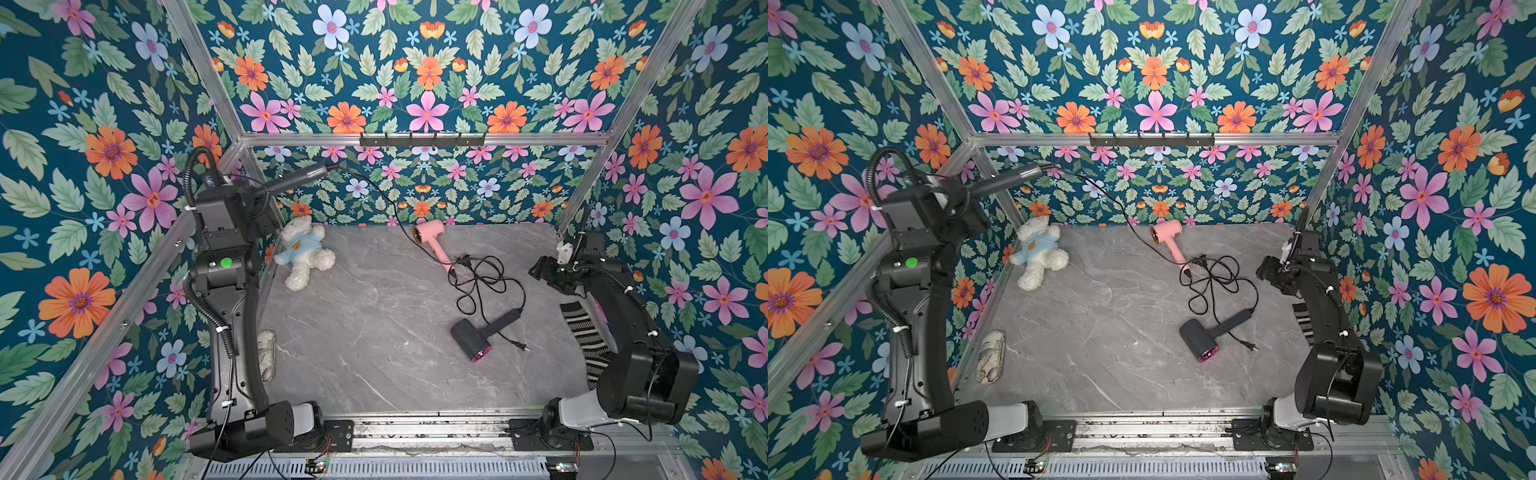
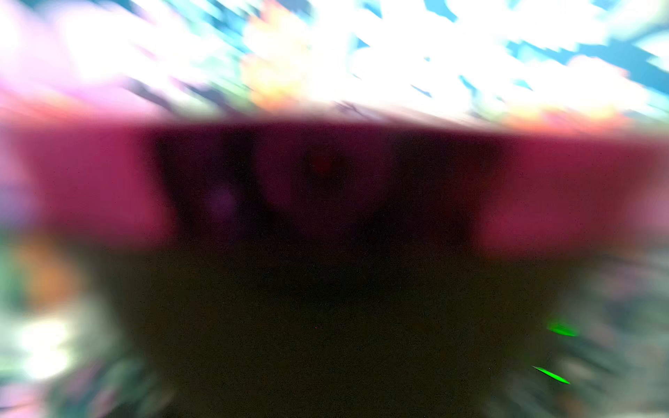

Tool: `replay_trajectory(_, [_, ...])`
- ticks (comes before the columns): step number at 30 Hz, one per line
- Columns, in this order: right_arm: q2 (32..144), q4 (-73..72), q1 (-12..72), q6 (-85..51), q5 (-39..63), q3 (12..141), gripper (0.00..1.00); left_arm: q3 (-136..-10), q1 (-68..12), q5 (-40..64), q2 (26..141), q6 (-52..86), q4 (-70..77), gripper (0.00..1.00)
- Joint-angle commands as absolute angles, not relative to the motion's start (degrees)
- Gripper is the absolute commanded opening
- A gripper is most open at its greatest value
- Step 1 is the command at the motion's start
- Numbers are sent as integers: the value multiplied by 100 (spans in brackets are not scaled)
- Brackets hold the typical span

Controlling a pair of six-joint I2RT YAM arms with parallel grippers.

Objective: Wrap the cord around the hair dryer
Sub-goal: Adjust the power cord at the center of the board.

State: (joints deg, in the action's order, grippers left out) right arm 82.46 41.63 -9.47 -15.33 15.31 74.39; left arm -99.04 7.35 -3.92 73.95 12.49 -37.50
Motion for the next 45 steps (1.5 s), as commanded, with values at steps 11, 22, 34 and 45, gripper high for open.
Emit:
replay_trajectory(11, [8125, 3095, 778, -705, 3783, 7361, 67, -9852, 35, 1323, 7207, 2141, -3100, 0])
replay_trajectory(22, [9162, -737, 1672, -1093, 4686, 6590, 65, -10318, -8, 2329, 7352, 2661, -3001, 0])
replay_trajectory(34, [10308, -1573, 2034, -1286, 4774, 6686, 66, -10494, -9, 2496, 7518, 2766, -3014, 0])
replay_trajectory(45, [11005, -1327, 2153, -1233, 4135, 7070, 29, -10540, -9, 2569, 7533, 2793, -2970, 0])
